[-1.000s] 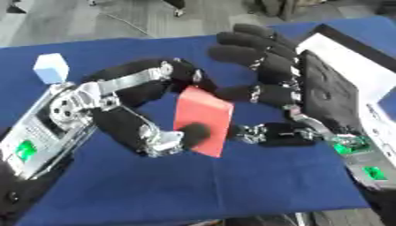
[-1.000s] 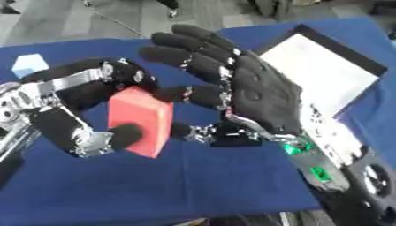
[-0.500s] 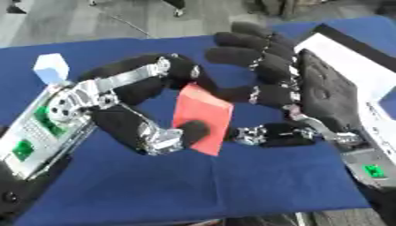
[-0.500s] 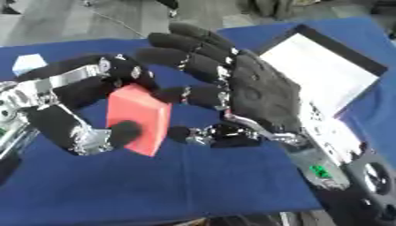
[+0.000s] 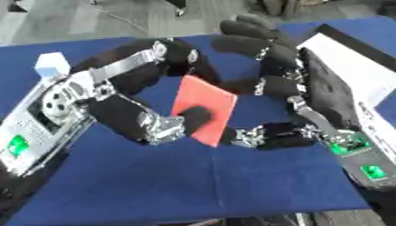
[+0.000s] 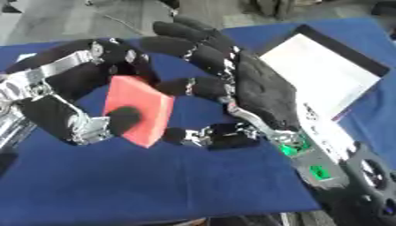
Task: Pick up the objects with one hand, pass them to the other hand, and then place them into the box on the other side of the table.
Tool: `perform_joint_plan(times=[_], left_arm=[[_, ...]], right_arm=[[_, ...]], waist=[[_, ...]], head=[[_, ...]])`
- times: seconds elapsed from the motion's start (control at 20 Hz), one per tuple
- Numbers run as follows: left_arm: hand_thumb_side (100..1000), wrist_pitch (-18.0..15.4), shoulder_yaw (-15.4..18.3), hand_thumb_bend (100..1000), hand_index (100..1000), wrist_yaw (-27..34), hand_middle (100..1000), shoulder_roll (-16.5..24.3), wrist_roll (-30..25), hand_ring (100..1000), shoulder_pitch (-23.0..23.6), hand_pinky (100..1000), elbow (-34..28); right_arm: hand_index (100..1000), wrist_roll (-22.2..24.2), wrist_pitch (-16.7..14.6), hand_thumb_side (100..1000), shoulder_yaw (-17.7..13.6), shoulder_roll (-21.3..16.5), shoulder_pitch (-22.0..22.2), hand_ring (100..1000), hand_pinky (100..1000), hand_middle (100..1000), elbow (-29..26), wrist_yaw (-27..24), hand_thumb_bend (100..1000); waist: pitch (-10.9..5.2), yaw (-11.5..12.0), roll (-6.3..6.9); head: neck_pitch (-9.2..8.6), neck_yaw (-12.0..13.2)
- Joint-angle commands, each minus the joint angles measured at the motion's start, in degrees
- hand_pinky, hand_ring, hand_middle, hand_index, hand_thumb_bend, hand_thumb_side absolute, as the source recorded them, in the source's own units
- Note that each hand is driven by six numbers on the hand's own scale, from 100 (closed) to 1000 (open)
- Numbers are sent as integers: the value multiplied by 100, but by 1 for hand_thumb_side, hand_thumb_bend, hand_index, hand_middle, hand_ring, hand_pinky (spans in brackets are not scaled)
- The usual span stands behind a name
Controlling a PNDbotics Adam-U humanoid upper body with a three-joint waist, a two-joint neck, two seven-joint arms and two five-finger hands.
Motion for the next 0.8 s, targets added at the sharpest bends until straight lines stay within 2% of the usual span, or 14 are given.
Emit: perform_joint_plan(times=[0.05,0.4,0.8], left_arm=[[370,4,213,100,571,-65,468,98,152,505,-140,735,-33],[377,1,296,100,569,-195,467,167,220,504,177,735,-23],[389,-67,418,100,569,-263,467,261,263,505,523,736,0]], right_arm=[[1000,-155,73,100,158,-41,16,978,992,919,-73,-130,587],[1000,-119,277,100,-80,49,76,998,1000,939,-73,-221,604],[1000,-288,701,100,-587,238,208,987,1000,920,-73,-36,567]], waist=[[-55,8,-15],[-57,-15,-12],[-55,-20,1]], head=[[-14,-7],[-14,3],[-14,19]])
